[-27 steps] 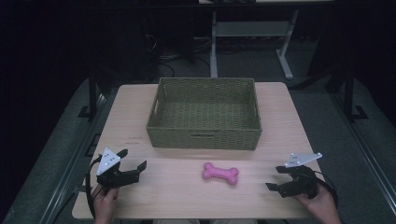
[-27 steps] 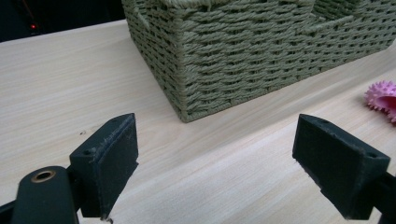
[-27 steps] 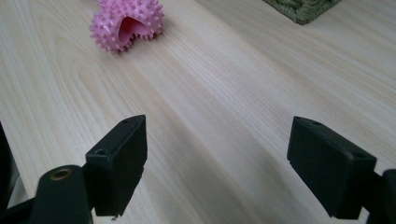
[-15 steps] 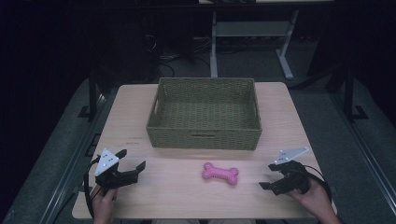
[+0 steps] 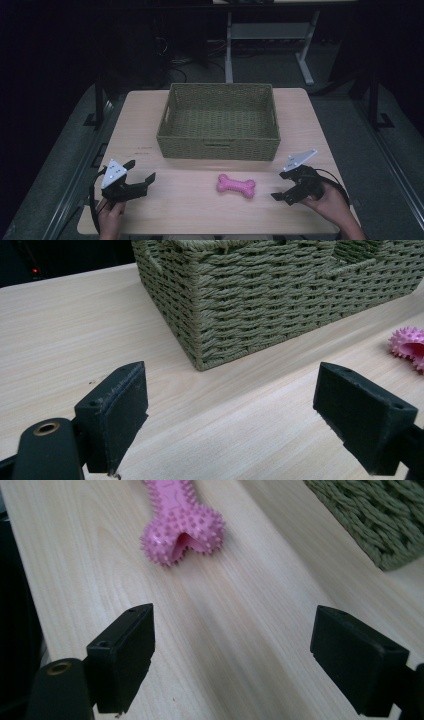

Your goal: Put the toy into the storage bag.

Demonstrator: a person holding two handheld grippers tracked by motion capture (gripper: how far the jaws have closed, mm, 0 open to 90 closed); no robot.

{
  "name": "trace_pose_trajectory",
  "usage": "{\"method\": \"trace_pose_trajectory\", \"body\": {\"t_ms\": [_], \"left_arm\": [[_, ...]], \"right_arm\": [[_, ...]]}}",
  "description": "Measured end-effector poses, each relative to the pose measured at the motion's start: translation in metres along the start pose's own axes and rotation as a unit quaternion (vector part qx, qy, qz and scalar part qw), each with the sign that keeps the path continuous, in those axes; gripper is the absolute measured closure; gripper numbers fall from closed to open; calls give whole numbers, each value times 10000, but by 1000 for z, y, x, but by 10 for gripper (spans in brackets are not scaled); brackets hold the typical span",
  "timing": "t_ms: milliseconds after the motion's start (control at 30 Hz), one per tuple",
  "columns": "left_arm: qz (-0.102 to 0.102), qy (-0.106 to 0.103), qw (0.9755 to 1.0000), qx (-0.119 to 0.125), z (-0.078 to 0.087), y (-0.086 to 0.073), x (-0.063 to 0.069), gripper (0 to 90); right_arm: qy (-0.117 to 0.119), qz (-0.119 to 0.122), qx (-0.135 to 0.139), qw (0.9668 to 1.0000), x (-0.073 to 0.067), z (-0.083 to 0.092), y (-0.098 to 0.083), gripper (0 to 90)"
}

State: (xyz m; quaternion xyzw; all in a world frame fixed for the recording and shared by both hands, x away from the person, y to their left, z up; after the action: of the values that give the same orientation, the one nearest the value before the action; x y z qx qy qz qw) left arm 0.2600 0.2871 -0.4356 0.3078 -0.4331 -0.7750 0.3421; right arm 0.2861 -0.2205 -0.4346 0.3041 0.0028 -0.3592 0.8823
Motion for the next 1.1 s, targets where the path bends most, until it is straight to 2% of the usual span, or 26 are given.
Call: {"method": "trace_pose_trajectory", "body": {"t_ms": [267, 567, 700, 1100], "left_arm": [[-15, -20, 10000, -13, 0, 0, 2, 139], [-18, -47, 10000, -36, -1, 0, 1, 139], [-38, -56, 10000, -36, -2, 1, 1, 139], [-4, -33, 10000, -29, -1, 0, 0, 138]], "right_arm": [[72, 159, -150, 9997, -6, -1, 14, 176], [195, 322, -320, 9988, -13, -4, 37, 171], [226, 510, -409, 9976, -18, -4, 50, 171], [388, 825, -584, 9941, -30, -15, 74, 196]]}}
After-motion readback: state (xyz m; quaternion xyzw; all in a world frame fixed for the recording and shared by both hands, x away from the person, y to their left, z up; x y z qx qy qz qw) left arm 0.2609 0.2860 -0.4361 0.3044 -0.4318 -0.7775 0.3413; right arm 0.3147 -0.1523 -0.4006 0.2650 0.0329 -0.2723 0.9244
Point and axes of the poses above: each handheld gripper's, and its own axes: z roughly backward along the jaws, y roughly out of its top, x roughly to its right, the point moved 1 cm from there along -z, roughly forward along the jaws, and after that the axes turned 10 degrees about -z, right-handed, at the moved point
